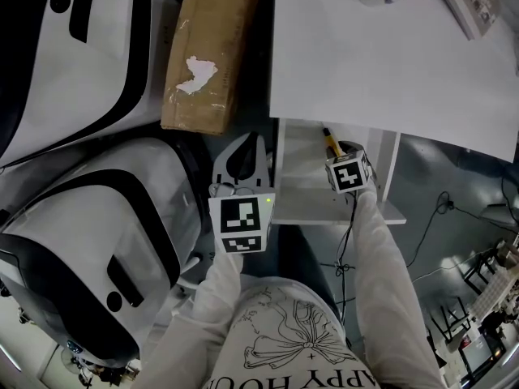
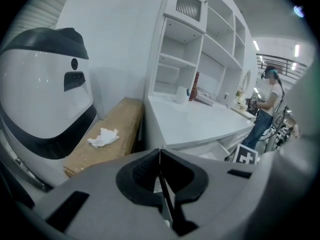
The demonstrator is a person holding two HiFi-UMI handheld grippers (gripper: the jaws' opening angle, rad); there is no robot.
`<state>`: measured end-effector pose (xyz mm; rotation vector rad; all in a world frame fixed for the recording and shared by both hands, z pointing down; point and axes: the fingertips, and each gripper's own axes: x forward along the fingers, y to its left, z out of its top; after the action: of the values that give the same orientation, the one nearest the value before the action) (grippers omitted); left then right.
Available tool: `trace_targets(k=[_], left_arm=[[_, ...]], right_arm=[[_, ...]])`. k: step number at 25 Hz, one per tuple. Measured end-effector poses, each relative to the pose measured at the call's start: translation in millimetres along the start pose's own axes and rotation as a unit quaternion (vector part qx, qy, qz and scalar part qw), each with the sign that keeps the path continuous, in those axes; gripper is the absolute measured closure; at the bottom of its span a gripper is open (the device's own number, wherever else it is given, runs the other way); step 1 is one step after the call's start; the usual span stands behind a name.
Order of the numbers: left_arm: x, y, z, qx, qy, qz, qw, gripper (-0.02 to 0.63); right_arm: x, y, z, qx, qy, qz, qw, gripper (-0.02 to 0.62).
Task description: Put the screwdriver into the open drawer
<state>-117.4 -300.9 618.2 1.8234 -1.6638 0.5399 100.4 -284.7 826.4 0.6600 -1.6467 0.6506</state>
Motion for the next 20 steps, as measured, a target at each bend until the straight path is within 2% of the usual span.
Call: trace_targets(k=[4,9,14,20], left_arm=[[-8,-5,15,0.005,-0.014,0.000,0.9999,0.600],[-23,-18,41,0.010,-0.042,0.000,0.9991,0.600],[-45,-34,71,0.015,-0.077,0.001,0.9969,0.600],[-83,-51,105,0.018,-0.120,0.007,0.9925,0.600]], right_arm=[[-32,0,10,0.023,-0.033,0.000,0.999,0.482],[-95,-1,32,0.041,-0.109,-0.023,0.993,0.538],[-176,-14,57,0.078,-0.219,-0.061,0.971,0.566],[-268,-16,70,0.103,-0.306,-0.089,0.942,0.575]])
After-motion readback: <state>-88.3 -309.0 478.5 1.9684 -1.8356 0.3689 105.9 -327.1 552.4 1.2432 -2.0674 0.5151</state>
